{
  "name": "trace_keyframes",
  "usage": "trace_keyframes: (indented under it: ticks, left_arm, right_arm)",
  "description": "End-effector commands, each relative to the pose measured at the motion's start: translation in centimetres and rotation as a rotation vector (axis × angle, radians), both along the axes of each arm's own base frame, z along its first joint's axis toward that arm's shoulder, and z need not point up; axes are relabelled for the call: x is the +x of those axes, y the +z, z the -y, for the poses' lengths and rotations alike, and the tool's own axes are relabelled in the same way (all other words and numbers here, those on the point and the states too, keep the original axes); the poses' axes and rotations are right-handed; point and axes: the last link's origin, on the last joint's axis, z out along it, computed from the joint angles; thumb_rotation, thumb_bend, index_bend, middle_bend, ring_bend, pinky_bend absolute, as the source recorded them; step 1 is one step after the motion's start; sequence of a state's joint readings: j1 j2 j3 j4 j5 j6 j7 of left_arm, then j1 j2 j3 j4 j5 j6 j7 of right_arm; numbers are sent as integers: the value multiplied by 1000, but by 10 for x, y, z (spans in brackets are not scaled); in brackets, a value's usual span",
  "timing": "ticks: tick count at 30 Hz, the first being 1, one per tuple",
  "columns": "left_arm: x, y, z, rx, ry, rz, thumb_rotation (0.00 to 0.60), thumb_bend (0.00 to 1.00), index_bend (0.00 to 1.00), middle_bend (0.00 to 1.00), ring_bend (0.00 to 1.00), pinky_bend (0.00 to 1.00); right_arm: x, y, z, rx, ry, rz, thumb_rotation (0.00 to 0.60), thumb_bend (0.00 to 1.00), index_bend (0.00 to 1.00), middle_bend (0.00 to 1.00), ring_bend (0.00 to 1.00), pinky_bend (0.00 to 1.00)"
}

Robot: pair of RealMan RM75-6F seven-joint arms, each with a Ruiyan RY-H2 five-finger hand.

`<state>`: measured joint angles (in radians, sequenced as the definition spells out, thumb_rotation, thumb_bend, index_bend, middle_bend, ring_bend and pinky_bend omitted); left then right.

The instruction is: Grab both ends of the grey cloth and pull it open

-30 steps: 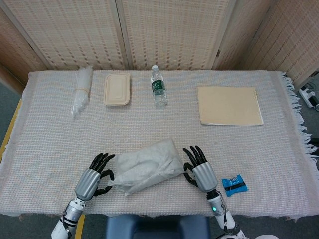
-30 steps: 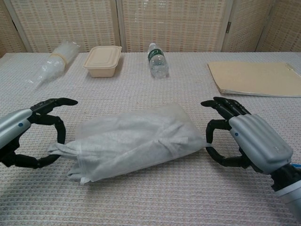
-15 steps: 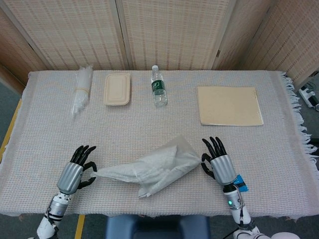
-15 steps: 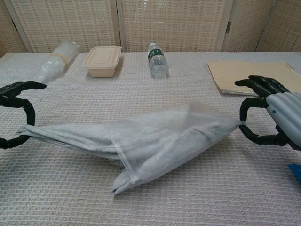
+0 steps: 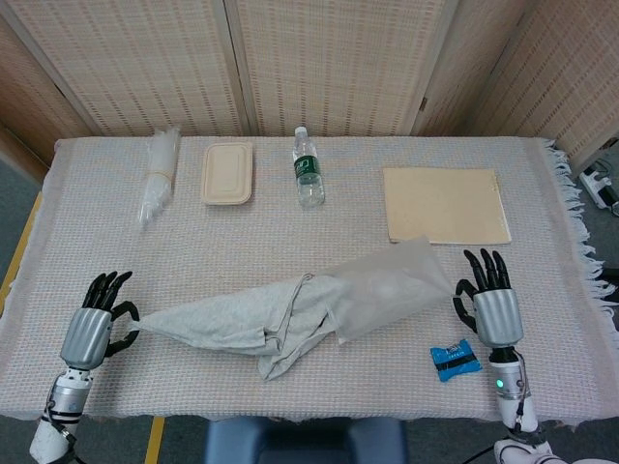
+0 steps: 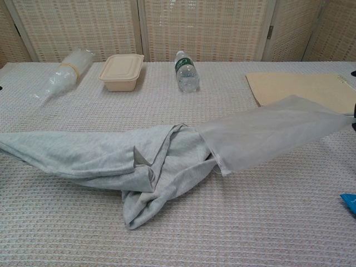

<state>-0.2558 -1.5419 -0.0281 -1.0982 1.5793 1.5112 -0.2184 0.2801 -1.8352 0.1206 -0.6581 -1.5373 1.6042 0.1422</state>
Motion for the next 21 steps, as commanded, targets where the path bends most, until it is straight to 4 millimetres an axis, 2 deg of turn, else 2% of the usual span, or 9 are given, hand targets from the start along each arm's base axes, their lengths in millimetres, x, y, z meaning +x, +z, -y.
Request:
trace_keyframes:
  ticks: [1, 6, 9, 10, 11, 14, 15, 19, 21]
  left_arm:
    - [0, -1, 0, 0, -1, -6, 600, 590, 702, 135, 0, 1]
    - [4, 0, -2, 14, -1, -30, 600, 580, 574, 111, 0, 0]
    - [4, 3, -5, 20, 25, -49, 600, 517, 430, 90, 0, 0]
    - [3, 4, -5, 12, 37, -53, 600, 441, 349, 74, 0, 0]
    - [3, 5, -4, -8, 54, -57, 600, 355, 267, 55, 0, 0]
    - [6, 12, 4, -70, 101, -40, 600, 159, 74, 7, 0, 2]
    - [7, 15, 8, -88, 118, -36, 600, 136, 47, 2, 0, 3]
    - [6, 34, 27, -157, 206, -95, 600, 103, 7, 0, 0, 1]
    - [4, 49, 39, -195, 277, -169, 600, 103, 15, 0, 0, 0]
  right_arm:
    - [-7, 7, 0, -9, -23, 10, 600, 611, 663, 113, 0, 0]
    - [-14, 15, -1, -28, -36, 9, 600, 612, 663, 113, 0, 0]
    - [-19, 20, -2, -33, -48, 8, 600, 612, 656, 116, 0, 0]
    - [-21, 21, -3, -19, -54, 4, 600, 595, 615, 104, 0, 0]
    - [-25, 22, -6, 9, -71, -8, 600, 555, 515, 75, 0, 0]
    - [-30, 27, -16, 85, -113, -28, 600, 348, 80, 0, 0, 0]
    - [-28, 31, -20, 96, -112, -18, 600, 294, 19, 0, 0, 0]
    - [-12, 56, -43, 105, -111, -31, 600, 132, 0, 0, 0, 0]
    - [-2, 72, -58, 96, -120, -60, 600, 108, 0, 0, 0, 0]
